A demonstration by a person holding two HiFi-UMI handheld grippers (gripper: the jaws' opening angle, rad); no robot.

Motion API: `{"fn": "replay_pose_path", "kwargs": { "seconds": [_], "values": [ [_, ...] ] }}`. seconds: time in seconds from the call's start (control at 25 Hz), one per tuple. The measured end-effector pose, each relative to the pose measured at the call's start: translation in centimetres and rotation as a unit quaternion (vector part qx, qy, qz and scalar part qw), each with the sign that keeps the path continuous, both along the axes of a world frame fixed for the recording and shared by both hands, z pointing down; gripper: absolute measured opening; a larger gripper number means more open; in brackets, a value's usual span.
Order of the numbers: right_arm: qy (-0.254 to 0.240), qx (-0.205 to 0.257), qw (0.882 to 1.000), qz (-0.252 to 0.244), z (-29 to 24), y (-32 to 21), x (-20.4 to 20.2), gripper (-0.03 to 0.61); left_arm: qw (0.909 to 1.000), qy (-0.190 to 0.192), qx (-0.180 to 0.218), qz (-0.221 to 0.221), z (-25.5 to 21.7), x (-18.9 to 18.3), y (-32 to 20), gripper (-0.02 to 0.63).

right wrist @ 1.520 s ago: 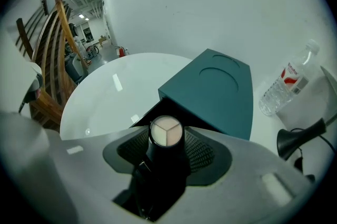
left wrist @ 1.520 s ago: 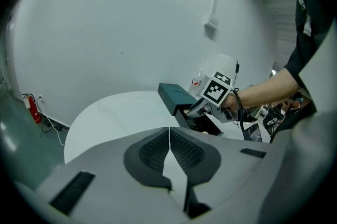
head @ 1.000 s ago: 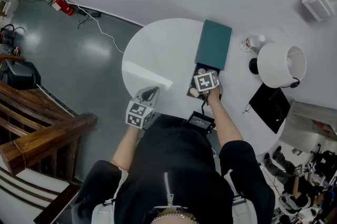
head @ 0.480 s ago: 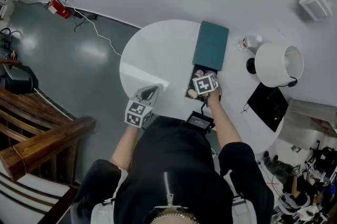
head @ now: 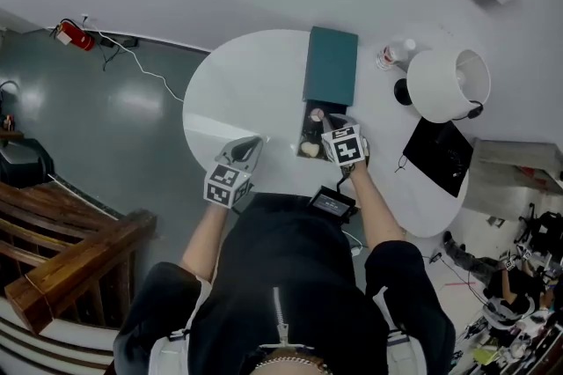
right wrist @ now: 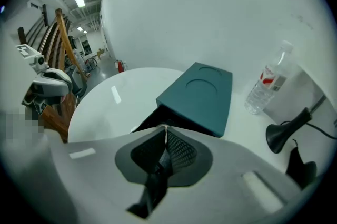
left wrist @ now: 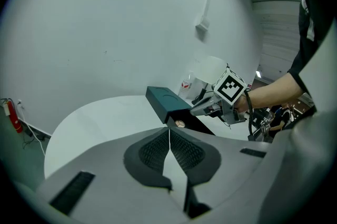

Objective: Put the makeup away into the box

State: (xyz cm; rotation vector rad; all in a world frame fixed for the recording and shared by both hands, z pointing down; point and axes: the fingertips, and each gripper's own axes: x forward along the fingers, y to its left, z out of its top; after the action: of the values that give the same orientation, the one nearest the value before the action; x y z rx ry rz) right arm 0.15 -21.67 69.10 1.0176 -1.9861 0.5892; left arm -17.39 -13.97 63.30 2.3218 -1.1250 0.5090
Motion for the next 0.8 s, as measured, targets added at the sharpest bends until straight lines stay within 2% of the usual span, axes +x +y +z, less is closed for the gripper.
{"fn": "replay_pose_path", "kwargs": {
  "seconds": [0.28, 0.48, 0.8],
  "values": [
    [-0.027, 0.101, 0.995, 0.002, -4.7, 1.0, 2.0, 0.006, 0.9990, -0.002, 0.021, 0.041, -1.3, 2.4, -0.9, 0.014],
    [-0.036, 0.165, 0.985, 0.032, -7.8, 2.1, 4.2, 0.005, 0.9979, -0.008, 0.039, 0.050, -2.3, 3.6, -0.2, 0.014],
    [-0.058, 0.200, 0.976, 0.062, -10.3, 6.4, 6.7, 0.005, 0.9968, -0.016, 0.051, 0.059, -3.5, 5.8, 3.4, 0.014]
  ]
}}
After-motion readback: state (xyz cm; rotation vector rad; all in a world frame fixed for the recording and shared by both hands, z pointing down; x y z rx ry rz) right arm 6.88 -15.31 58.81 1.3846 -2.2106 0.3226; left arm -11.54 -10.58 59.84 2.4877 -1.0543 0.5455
